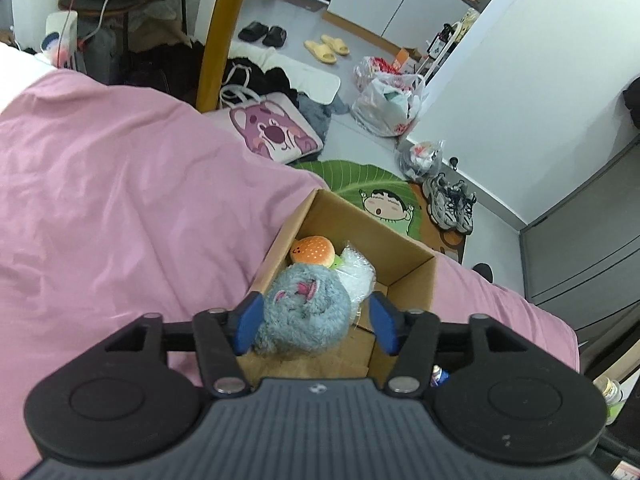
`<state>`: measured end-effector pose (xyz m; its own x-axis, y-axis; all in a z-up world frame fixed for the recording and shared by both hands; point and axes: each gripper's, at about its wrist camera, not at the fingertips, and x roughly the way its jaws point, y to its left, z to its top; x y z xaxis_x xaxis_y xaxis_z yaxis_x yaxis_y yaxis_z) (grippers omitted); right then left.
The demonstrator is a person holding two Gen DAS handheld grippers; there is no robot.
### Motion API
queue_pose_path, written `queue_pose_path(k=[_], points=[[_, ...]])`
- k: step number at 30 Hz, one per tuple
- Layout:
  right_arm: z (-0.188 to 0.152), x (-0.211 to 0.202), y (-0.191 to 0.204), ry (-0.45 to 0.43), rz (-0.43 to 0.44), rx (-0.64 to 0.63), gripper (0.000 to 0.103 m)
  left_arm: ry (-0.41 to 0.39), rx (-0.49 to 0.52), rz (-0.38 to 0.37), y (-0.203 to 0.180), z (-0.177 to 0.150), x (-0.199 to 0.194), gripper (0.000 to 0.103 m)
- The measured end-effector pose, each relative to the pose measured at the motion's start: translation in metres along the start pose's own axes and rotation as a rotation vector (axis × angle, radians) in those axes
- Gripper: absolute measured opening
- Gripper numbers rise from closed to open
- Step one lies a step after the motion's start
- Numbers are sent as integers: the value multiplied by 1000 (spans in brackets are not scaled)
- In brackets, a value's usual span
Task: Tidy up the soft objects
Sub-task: 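Open both grippers to drop the grey fluffy plush into the box, then withdraw both grippers from the box toward the remaining items on the bed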
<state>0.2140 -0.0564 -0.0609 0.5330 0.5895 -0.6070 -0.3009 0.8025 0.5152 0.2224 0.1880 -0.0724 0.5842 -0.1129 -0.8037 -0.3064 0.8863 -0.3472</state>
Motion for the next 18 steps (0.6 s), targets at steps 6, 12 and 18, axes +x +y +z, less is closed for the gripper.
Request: queue_pose_path(k=[6, 12, 18], points=[[-1, -30, -6, -40, 5, -29, 94, -40, 39, 25, -17, -10, -23, 72], [0, -56, -17, -79, 17, -29, 103, -78, 80, 34, -36, -16, -46, 86], [3, -83, -33, -113, 20, -29, 103, -97, 150, 76, -61, -27, -61, 93]])
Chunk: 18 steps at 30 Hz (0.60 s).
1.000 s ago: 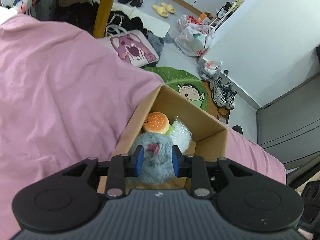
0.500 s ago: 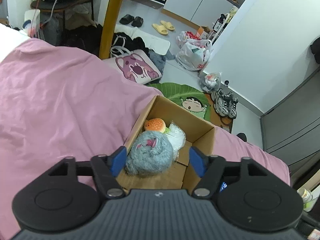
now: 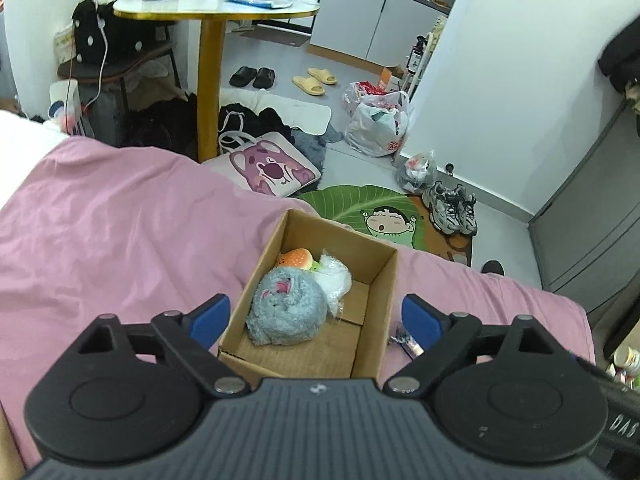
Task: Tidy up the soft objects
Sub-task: 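Withdraw both grippers from the box toward the remaining items on the bed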
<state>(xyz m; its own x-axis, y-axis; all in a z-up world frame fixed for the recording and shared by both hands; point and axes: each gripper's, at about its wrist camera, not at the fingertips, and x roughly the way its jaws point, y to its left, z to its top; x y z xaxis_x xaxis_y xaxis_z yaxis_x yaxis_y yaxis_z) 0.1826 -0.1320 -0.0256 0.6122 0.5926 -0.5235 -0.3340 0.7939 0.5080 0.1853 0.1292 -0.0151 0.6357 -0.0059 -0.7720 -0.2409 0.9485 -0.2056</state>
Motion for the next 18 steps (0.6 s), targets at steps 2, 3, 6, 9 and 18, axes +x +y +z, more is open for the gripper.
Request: queue_pose_path(k=[2, 3, 6, 9, 18], points=[[0, -8, -6, -7, 5, 5, 103, -1, 16, 6, -8, -2, -4, 94], [1, -13, -10, -11, 8, 11, 103, -1, 28, 11, -11, -3, -7, 94], [5, -25, -20, -28, 27, 28, 103, -10, 42, 15, -20, -5, -12, 97], [10, -38, -30, -53, 12, 30, 103, -22, 48, 8, -29, -10, -18, 102], [20, -65, -59, -89, -48, 28, 103, -54, 57, -25, -51, -17, -32, 103]])
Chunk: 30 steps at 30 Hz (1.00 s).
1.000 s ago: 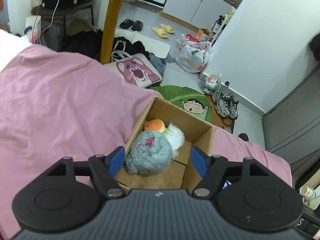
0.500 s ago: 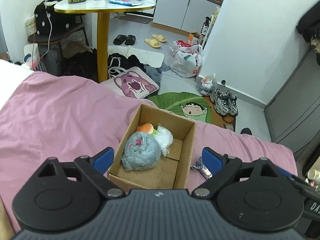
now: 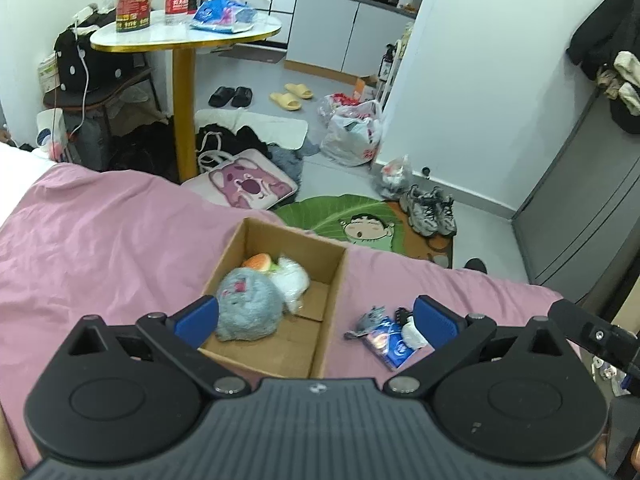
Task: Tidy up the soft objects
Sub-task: 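Withdraw both grippers from the box toward the remaining items on the bed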
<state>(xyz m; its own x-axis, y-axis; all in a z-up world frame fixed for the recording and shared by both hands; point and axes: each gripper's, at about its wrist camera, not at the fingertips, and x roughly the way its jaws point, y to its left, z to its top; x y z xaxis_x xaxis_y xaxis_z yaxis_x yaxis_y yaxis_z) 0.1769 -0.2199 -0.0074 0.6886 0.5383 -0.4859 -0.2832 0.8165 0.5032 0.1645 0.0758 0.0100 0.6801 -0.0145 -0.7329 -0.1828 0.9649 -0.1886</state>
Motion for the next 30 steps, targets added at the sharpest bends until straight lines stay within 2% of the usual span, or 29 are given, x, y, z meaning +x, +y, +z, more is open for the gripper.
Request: queue_pose_path(k=[7, 14, 24, 30], points=[[-1, -12, -19, 18, -30, -12, 103, -40, -17, -54, -19, -7, 0, 103], [-5, -14, -38, 51, -61, -26, 103, -10, 9, -112, -44, -20, 12, 103], [-2, 6, -64, 133, -60, -61, 103, -10, 83, -16, -73, -34, 30, 103], [-2, 11, -89, 141, -67, -24, 103, 41, 124, 6, -89, -39, 51, 103]])
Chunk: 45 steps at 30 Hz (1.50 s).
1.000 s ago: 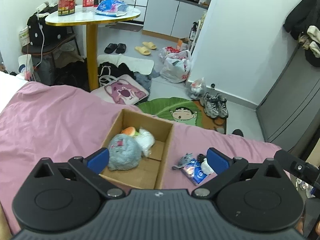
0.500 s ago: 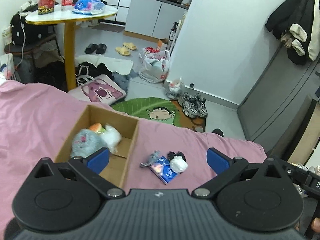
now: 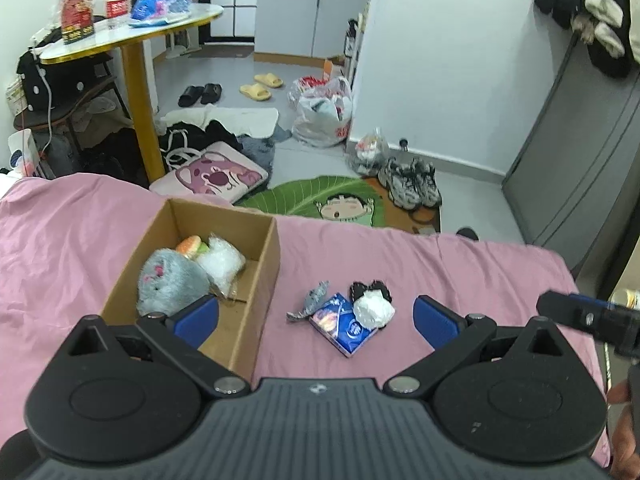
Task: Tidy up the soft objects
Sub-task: 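Withdraw both grippers from the box toward the remaining items on the bed, then close the left gripper on the small grey plush while the right gripper approaches the white crumpled bag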
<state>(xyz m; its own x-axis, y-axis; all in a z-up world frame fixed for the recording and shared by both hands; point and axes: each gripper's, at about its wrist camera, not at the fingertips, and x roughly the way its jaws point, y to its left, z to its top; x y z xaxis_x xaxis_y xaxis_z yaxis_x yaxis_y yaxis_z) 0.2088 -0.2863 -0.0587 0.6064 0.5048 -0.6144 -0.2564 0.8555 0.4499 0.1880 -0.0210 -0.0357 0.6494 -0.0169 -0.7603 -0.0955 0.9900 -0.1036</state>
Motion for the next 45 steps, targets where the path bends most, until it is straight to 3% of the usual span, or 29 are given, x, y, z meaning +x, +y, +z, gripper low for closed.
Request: queue_pose_path(k=[9, 19, 21, 26, 38, 45], points=[[-5, 15, -31, 34, 21, 90, 103, 62, 11, 30, -23, -6, 32, 103], [-11, 39, -63, 61, 32, 253, 102, 79, 3, 27, -42, -11, 63, 100], [-12, 43, -66, 69, 37, 269, 102, 74, -1, 28, -45, -12, 70, 96], [-15, 60, -73, 108, 53, 303, 92, 99, -25, 13, -50, -12, 93, 76], [-12, 113, -69, 232, 91, 251, 86, 143, -124, 55, -45, -17, 145, 62], [-9, 136, -56, 303, 112, 184, 86, 132, -122, 142, -37, -8, 155, 60]])
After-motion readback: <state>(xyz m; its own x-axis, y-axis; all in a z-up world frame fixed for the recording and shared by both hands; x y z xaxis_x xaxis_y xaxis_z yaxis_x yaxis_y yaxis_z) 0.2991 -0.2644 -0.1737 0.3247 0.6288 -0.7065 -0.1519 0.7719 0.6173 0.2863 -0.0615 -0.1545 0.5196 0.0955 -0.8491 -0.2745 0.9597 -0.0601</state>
